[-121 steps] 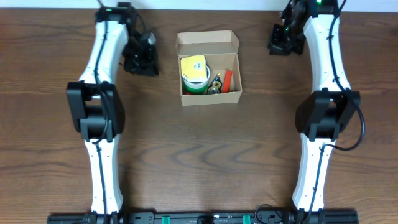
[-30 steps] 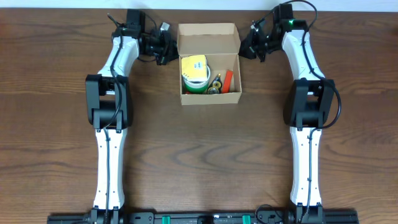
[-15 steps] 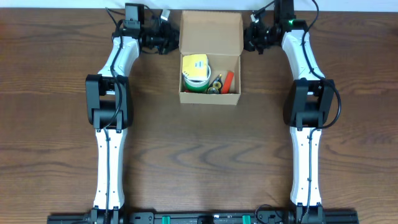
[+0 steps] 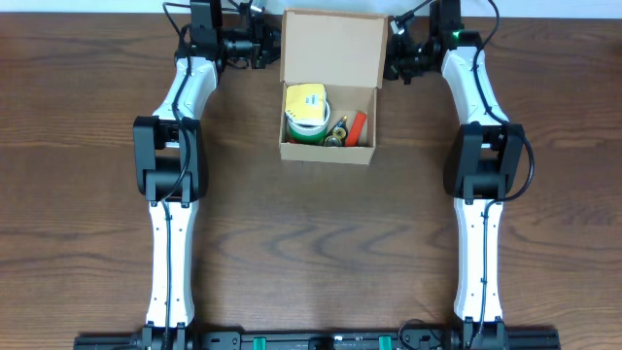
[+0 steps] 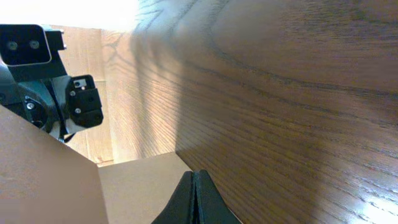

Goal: Pack container
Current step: 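Grip the lid flap with both grippers and fold it forward over the box, then release the lid and raise both grippers away from the box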

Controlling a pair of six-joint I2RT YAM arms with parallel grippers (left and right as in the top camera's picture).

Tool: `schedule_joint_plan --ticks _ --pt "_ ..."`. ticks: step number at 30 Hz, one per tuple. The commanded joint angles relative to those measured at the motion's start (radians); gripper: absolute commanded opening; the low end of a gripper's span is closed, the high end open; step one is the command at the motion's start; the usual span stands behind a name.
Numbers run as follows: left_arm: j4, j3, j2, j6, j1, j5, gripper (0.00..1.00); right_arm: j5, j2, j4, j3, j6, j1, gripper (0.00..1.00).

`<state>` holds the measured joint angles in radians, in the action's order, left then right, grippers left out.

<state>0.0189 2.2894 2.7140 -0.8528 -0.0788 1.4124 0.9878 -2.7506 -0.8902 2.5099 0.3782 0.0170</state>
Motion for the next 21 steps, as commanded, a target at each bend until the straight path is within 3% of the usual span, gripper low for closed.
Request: schedule_joint_plan --ticks 1,21 --pt "0.034 0.022 0.011 -0.037 0.006 0.060 0.06 -0.008 0.093 -0.013 0.010 -0.051 0.006 0.01" --pt "0.087 0.177 0.003 -0.149 0.042 0.105 0.06 -0.177 0.276 -0.208 0.010 -0.148 0.045 0.01"
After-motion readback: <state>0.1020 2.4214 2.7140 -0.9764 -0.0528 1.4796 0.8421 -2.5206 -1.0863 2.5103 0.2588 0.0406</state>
